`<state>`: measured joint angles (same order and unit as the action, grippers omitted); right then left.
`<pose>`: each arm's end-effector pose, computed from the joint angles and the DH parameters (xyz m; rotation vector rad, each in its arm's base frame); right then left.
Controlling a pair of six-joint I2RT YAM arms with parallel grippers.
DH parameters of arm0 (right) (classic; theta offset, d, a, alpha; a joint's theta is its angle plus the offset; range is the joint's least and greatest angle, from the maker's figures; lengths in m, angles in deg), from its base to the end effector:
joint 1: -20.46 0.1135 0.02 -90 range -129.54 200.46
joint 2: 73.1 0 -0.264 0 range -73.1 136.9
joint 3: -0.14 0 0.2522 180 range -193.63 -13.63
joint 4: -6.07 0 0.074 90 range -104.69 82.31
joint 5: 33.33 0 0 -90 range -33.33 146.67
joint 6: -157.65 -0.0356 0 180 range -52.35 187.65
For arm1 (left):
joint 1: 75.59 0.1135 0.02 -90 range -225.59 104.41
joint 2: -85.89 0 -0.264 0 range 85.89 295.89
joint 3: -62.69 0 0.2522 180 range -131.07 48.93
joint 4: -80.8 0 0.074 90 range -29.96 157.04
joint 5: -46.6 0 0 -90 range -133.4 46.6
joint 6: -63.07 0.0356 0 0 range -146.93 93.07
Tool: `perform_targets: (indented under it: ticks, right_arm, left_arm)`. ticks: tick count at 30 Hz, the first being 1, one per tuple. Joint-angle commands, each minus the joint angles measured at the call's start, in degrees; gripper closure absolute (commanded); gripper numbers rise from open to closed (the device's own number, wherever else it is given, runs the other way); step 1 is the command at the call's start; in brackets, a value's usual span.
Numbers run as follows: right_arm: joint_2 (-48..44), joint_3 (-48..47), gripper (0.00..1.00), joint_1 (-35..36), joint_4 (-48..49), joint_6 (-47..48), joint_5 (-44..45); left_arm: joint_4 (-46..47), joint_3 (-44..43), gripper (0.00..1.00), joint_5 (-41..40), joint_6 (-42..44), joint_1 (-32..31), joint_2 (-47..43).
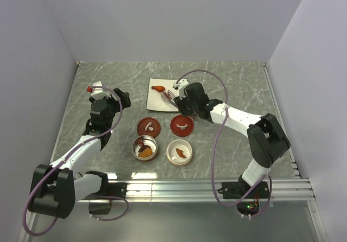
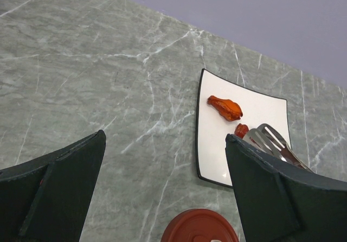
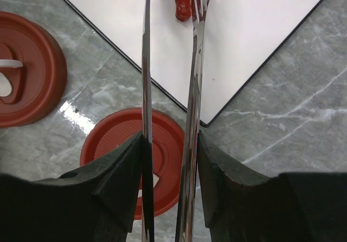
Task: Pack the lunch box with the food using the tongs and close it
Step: Pick up the food using the clamp
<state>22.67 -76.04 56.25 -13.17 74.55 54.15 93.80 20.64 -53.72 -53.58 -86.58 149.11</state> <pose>0.2988 0.2174 0.2229 -0.8475 2.1031 0.3191 0.2409 -0.0403 0.2426 -0.3671 1.6828 -0.3333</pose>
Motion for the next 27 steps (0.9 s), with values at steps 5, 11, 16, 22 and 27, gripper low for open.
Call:
perform_targets:
  ticks: [5, 11, 16, 22, 27]
  right_arm:
    - [0.5, -2.3, 0.5, 0.4, -1.0, 0.0, 1.3]
    - [3.1, -4.4, 0.51, 0.7, -3.0, -0.2, 3.6]
    - [2.8, -4.4, 0.57, 1.3, -3.3, 0.0, 3.8]
    - [3.9, -6.1, 0.66, 2.2, -5.3, 0.4, 4.7]
    - [3.4, -6.8, 0.7, 3.1, -5.9, 0.8, 7.2]
  left_arm:
    - [2.5, 0.2, 0.01, 0.0, -0.1, -0.2, -1.1]
    - [2.6, 0.3, 0.01, 0.0, -0.2, -0.3, -1.3]
    - [2.6, 0.3, 0.01, 0.0, -0.1, -0.3, -1.2]
    - [2.6, 0.2, 0.0, 0.0, -0.2, -0.3, -1.2]
    - [2.7, 0.3, 0.01, 0.0, -0.1, -0.3, -1.3]
